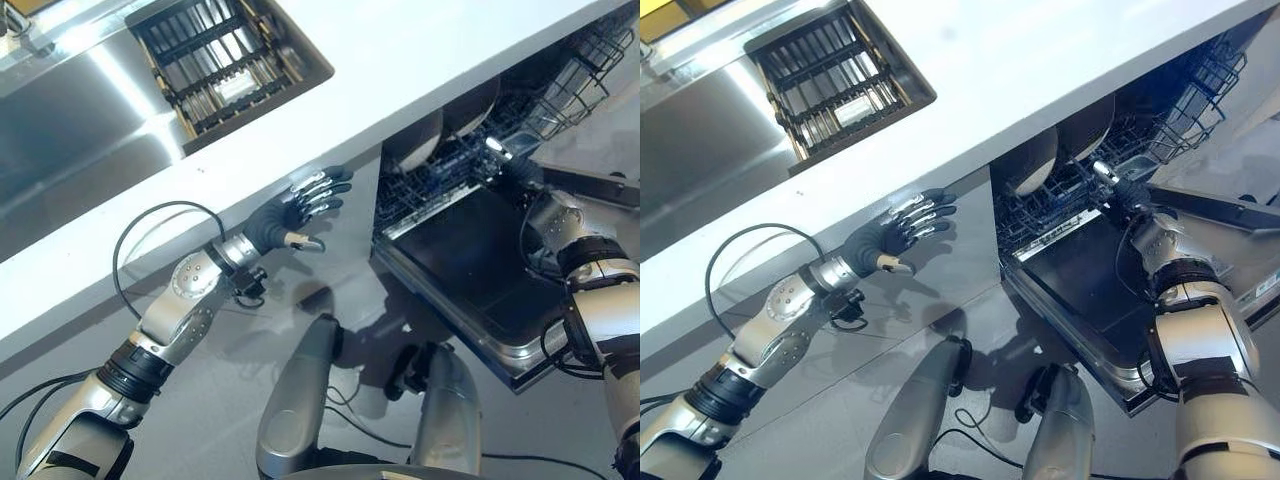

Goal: Pick up plates and place into dishwasher.

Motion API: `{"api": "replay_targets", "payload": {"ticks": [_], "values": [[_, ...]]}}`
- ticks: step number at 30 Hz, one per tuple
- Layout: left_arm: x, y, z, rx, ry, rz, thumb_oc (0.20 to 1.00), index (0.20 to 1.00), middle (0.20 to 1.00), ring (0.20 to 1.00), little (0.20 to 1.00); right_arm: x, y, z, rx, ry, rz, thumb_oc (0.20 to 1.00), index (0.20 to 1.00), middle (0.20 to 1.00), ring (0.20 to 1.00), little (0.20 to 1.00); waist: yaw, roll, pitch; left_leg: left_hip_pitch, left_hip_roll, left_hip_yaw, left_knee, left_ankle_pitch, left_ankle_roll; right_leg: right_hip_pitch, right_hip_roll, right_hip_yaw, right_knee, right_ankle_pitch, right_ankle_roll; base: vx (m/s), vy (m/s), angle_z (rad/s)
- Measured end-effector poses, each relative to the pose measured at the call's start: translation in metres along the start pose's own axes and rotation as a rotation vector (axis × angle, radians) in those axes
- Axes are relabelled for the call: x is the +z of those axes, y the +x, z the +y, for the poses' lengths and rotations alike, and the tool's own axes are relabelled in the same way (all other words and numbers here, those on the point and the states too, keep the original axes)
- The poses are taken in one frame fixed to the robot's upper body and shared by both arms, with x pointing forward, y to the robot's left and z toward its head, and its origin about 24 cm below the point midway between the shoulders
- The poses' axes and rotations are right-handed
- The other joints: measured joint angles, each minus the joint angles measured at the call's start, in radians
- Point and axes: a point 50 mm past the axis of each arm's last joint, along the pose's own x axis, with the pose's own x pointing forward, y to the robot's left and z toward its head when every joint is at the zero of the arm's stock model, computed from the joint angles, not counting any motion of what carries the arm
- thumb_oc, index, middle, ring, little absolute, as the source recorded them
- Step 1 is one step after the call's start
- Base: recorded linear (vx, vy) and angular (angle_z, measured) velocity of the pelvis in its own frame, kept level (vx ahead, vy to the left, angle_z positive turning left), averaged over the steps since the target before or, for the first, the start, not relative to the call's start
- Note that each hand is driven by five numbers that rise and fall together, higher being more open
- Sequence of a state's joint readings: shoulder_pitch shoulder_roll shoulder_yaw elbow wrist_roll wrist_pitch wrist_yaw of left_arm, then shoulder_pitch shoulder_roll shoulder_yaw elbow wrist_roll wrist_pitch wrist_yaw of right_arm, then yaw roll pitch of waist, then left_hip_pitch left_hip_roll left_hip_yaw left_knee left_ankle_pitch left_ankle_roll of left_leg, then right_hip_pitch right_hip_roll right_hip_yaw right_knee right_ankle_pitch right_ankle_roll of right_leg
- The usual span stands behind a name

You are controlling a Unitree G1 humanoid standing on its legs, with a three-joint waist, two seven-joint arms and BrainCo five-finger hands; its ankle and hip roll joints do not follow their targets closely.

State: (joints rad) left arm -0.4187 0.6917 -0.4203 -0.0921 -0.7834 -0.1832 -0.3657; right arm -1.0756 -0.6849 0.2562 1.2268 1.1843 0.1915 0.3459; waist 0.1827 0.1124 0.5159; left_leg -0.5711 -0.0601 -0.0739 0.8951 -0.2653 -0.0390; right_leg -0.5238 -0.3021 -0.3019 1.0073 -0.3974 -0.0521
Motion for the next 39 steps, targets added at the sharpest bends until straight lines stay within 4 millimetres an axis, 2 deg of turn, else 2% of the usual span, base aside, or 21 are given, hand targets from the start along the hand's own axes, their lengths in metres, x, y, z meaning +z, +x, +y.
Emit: {"api": "replay_targets", "payload": {"ticks": [3, 5, 9, 11, 15, 17, 19, 22, 26, 30, 33, 35, 39], "values": [[0.001, -0.003, 0.002, -0.013, -0.018, 0.003, 1.000, 1.000, 1.000, 1.000, 1.000, -0.005, 0.000, 0.004, 0.090, 0.260, -0.053, 1.000, 1.000, 1.000, 1.000, 1.000, -0.002, 0.003, 0.001, -0.009, 0.000, -0.003, 0.019, -0.004, -0.005, -0.006, 0.001, 0.000, 0.017, -0.007, -0.001, -0.01, -0.002, 0.01], [0.003, -0.005, 0.004, -0.019, -0.030, -0.002, 1.000, 1.000, 1.000, 1.000, 1.000, -0.011, 0.002, 0.009, 0.115, 0.303, -0.068, 1.000, 1.000, 1.000, 1.000, 1.000, -0.003, 0.003, 0.001, -0.014, 0.000, -0.011, 0.028, -0.009, -0.006, -0.006, 0.002, -0.004, 0.024, -0.014, -0.003, -0.06, -0.004, 0.06], [0.005, -0.005, 0.003, -0.028, -0.030, -0.008, 1.000, 1.000, 1.000, 1.000, 1.000, -0.009, 0.002, 0.008, 0.098, 0.238, -0.084, 1.000, 1.000, 1.000, 1.000, 1.000, 0.003, 0.004, 0.002, -0.020, 0.000, -0.016, 0.032, -0.013, -0.009, -0.009, -0.001, -0.011, 0.028, -0.023, -0.001, -0.09, 0.014, 0.05], [0.006, -0.005, 0.003, -0.034, -0.026, -0.009, 1.000, 1.000, 1.000, 1.000, 1.000, -0.010, 0.002, 0.006, 0.071, 0.181, -0.073, 1.000, 1.000, 1.000, 1.000, 1.000, 0.001, 0.004, 0.002, -0.022, 0.006, -0.015, 0.030, -0.005, -0.011, -0.010, 0.006, -0.010, 0.024, -0.007, 0.001, -0.18, 0.021, 0.00], [0.007, -0.004, 0.002, -0.047, -0.024, -0.014, 1.000, 1.000, 1.000, 1.000, 1.000, -0.003, -0.002, -0.004, -0.012, -0.019, -0.048, 1.000, 1.000, 1.000, 1.000, 1.000, -0.005, 0.002, 0.002, -0.022, 0.011, -0.011, 0.033, -0.010, -0.002, -0.009, 0.011, -0.005, 0.014, -0.001, 0.005, -0.07, 0.073, -0.05], [0.007, -0.003, 0.002, -0.049, -0.024, -0.015, 1.000, 1.000, 1.000, 1.000, 1.000, 0.008, -0.006, -0.011, -0.091, -0.139, -0.076, 1.000, 1.000, 1.000, 1.000, 1.000, -0.011, 0.001, 0.002, -0.021, 0.022, -0.007, 0.041, -0.016, 0.004, -0.005, 0.023, -0.001, 0.007, 0.005, 0.006, -0.05, 0.095, -0.14], [0.008, -0.002, 0.003, -0.044, -0.022, -0.021, 1.000, 1.000, 1.000, 1.000, 1.000, 0.028, -0.013, -0.022, -0.215, -0.257, -0.143, 1.000, 1.000, 1.000, 1.000, 1.000, -0.011, -0.005, 0.005, -0.018, 0.033, 0.008, 0.049, -0.020, 0.011, -0.005, 0.034, 0.012, 0.003, 0.010, 0.005, -0.06, 0.087, -0.20], [0.011, 0.000, 0.003, -0.030, -0.010, -0.041, 1.000, 1.000, 1.000, 1.000, 1.000, 0.057, -0.030, -0.041, -0.422, -0.434, -0.236, 1.000, 1.000, 1.000, 1.000, 1.000, -0.032, -0.026, 0.005, -0.015, 0.043, 0.024, 0.059, -0.027, 0.023, -0.006, 0.042, 0.032, 0.000, 0.016, 0.017, -0.06, 0.086, -0.14], [0.013, -0.001, 0.004, 0.014, 0.005, -0.082, 1.000, 1.000, 1.000, 1.000, 1.000, 0.071, -0.054, -0.065, -0.733, -0.565, -0.342, 1.000, 1.000, 1.000, 1.000, 1.000, -0.063, -0.066, 0.006, 0.001, 0.061, 0.050, 0.056, -0.032, 0.031, -0.005, 0.073, 0.072, -0.020, 0.032, 0.026, -0.06, 0.069, -0.19], [0.011, 0.003, -0.001, 0.051, 0.028, -0.109, 1.000, 1.000, 1.000, 1.000, 1.000, 0.067, -0.081, -0.090, -1.048, -0.631, -0.443, 1.000, 1.000, 1.000, 1.000, 1.000, -0.108, -0.078, 0.007, 0.010, 0.073, 0.074, 0.045, -0.036, 0.043, -0.005, 0.092, 0.097, -0.042, 0.050, 0.037, -0.03, 0.060, -0.16], [0.007, 0.005, -0.006, 0.055, 0.042, -0.112, 1.000, 1.000, 1.000, 1.000, 1.000, 0.062, -0.099, -0.104, -1.221, -0.643, -0.485, 1.000, 1.000, 1.000, 1.000, 1.000, -0.126, -0.078, 0.007, 0.030, 0.075, 0.099, 0.030, -0.041, 0.052, 0.000, 0.094, 0.119, -0.055, 0.059, 0.044, 0.02, 0.048, -0.19], [0.007, 0.006, -0.008, 0.061, 0.050, -0.115, 1.000, 1.000, 1.000, 1.000, 1.000, 0.055, -0.107, -0.114, -1.277, -0.638, -0.472, 1.000, 1.000, 1.000, 1.000, 1.000, -0.146, -0.078, 0.007, 0.044, 0.076, 0.106, 0.021, -0.044, 0.055, 0.011, 0.097, 0.126, -0.067, 0.064, 0.046, 0.01, 0.029, -0.13], [0.005, 0.007, -0.011, 0.059, 0.053, -0.122, 1.000, 1.000, 1.000, 1.000, 1.000, 0.024, -0.125, -0.143, -1.320, -0.501, -0.350, 1.000, 1.000, 1.000, 1.000, 1.000, -0.148, -0.078, 0.007, 0.087, 0.084, 0.120, -0.005, -0.046, 0.055, 0.048, 0.107, 0.132, -0.099, 0.074, 0.055, 0.00, -0.008, -0.10]]}}
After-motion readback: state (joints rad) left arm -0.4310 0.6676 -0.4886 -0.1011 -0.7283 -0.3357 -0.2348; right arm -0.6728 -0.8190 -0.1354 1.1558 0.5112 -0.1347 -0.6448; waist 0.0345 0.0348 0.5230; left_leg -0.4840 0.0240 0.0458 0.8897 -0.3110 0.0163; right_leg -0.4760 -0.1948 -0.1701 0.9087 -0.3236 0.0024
